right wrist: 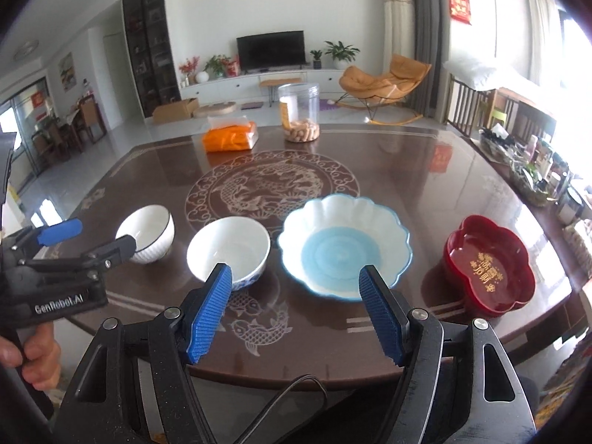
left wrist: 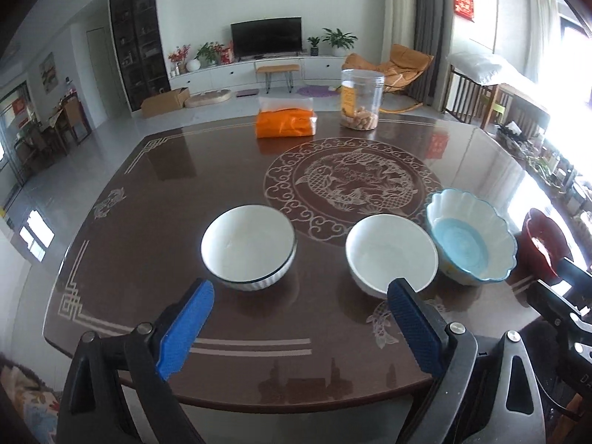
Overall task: Organize plates and bowls
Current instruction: 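Move the left gripper to the black-rimmed white bowl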
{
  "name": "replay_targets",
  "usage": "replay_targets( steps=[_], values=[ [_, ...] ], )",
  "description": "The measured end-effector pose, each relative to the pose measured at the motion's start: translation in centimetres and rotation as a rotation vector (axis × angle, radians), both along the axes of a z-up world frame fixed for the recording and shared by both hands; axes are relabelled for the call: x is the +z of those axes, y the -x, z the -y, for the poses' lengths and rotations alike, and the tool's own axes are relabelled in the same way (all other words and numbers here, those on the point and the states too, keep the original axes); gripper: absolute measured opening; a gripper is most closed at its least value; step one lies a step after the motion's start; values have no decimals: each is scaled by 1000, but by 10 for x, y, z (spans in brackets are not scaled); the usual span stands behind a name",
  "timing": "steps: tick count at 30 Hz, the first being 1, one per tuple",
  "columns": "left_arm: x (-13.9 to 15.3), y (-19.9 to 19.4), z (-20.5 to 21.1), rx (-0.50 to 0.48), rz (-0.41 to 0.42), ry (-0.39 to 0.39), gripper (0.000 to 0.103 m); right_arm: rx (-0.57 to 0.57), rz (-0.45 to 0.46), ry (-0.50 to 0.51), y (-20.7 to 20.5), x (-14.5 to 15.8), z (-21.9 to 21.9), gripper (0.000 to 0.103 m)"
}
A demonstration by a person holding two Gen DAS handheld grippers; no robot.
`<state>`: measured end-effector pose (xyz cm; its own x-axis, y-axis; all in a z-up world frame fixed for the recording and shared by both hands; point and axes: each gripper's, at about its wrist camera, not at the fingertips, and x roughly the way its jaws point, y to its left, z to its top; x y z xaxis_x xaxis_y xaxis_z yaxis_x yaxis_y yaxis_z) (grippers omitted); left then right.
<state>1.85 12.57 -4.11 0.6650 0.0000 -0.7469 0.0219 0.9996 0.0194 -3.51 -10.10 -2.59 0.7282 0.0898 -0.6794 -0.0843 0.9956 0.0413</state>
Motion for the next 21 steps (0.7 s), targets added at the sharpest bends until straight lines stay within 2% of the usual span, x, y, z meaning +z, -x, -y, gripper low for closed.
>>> replay_targets(
  steps=[3, 9, 13, 15, 18, 21],
  values=[
    [-15, -9, -23, 65, -53, 2, 95, 41, -21, 9, -2, -8, -13, 74],
    [-19, -27, -54, 131, -50, -15, 95, 165, -53, 14, -17, -8, -40, 74],
    [-30, -53, -95, 186, -132, 109, 95, 283, -152, -114, -55, -10, -57, 74],
    [-37, -66, -109, 209, -164, 142, 95, 303, -190, -157, -77, -14, -68, 74],
    [-39, -77, -114, 258, -157, 89, 94, 338, -223, -187, -109, -17, -88, 74],
    [-30, -77, -104, 254, -104, -16, 94, 348, -225, -174, -127, -14, -104, 74]
  ],
)
